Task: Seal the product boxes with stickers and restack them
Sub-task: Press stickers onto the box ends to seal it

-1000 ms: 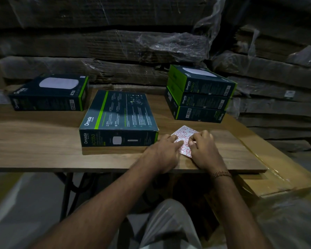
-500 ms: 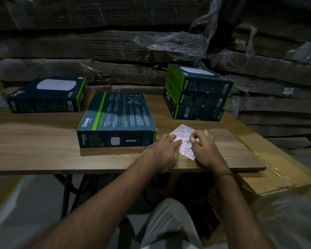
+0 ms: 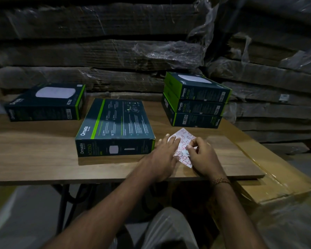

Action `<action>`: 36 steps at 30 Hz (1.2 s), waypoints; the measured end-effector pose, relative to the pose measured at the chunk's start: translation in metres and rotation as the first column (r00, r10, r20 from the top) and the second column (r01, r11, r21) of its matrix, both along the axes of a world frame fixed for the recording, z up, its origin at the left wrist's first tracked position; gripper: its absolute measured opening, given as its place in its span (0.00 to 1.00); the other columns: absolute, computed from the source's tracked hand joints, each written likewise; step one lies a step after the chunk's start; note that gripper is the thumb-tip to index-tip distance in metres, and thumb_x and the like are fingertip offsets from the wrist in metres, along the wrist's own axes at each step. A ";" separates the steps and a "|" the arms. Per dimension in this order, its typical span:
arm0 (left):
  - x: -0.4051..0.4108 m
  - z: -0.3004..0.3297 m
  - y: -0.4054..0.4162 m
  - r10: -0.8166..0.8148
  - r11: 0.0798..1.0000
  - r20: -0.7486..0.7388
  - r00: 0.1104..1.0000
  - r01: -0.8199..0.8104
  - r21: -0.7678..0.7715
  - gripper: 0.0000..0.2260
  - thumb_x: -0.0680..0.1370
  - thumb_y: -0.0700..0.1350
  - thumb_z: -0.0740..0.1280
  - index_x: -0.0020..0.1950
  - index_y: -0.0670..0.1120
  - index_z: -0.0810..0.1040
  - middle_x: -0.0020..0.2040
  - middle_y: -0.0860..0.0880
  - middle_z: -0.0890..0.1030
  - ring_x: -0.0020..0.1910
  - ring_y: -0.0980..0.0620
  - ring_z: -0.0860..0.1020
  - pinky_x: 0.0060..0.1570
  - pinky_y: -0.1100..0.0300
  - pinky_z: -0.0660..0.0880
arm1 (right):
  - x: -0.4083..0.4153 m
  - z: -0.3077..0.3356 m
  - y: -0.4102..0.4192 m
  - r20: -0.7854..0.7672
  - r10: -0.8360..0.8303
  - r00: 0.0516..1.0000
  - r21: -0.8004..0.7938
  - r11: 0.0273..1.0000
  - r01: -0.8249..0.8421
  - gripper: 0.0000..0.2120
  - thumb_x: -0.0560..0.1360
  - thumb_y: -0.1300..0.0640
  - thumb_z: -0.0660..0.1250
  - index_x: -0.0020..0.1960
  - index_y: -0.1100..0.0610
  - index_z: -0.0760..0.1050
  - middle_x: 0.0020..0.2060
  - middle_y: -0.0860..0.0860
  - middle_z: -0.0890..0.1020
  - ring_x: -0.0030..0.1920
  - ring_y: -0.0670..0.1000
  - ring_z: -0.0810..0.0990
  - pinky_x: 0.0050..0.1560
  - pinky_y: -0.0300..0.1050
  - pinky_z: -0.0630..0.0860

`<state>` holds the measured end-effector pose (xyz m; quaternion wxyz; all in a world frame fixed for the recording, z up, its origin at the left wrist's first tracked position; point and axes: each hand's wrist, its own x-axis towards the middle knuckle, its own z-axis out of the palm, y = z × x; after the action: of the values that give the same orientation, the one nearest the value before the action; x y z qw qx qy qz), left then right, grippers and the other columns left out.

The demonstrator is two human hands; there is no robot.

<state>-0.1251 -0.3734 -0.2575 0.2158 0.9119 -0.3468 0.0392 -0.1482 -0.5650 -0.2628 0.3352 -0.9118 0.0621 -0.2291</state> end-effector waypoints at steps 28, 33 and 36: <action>0.004 0.015 0.166 0.608 0.765 0.337 0.719 -0.418 -0.490 0.12 0.82 0.53 0.66 0.57 0.51 0.87 0.54 0.50 0.87 0.64 0.48 0.78 0.68 0.43 0.69 | -0.013 0.060 0.112 0.144 0.398 0.906 -0.167 0.912 -0.375 0.06 0.84 0.59 0.65 0.50 0.51 0.74 0.47 0.44 0.77 0.52 0.49 0.73 0.51 0.47 0.71; -0.003 0.013 0.168 0.602 0.754 0.275 0.750 -0.421 -0.504 0.10 0.80 0.56 0.68 0.58 0.56 0.85 0.54 0.58 0.85 0.63 0.53 0.78 0.72 0.40 0.64 | -0.001 0.091 0.157 0.001 0.492 0.870 -0.293 0.832 -0.471 0.06 0.84 0.60 0.67 0.50 0.50 0.73 0.49 0.45 0.76 0.53 0.47 0.71 0.49 0.41 0.70; -0.004 0.012 0.172 0.586 0.744 0.207 0.783 -0.420 -0.520 0.13 0.80 0.56 0.66 0.61 0.58 0.85 0.59 0.61 0.84 0.69 0.55 0.75 0.75 0.35 0.60 | 0.004 0.098 0.173 -0.096 0.511 0.854 -0.306 0.801 -0.514 0.07 0.84 0.61 0.66 0.50 0.51 0.74 0.49 0.47 0.76 0.50 0.48 0.74 0.51 0.47 0.75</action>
<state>-0.1288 -0.2016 -0.2459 0.3333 0.8738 -0.0975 0.3404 -0.1438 -0.3925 -0.1646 0.2317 -0.9375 -0.2231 -0.1330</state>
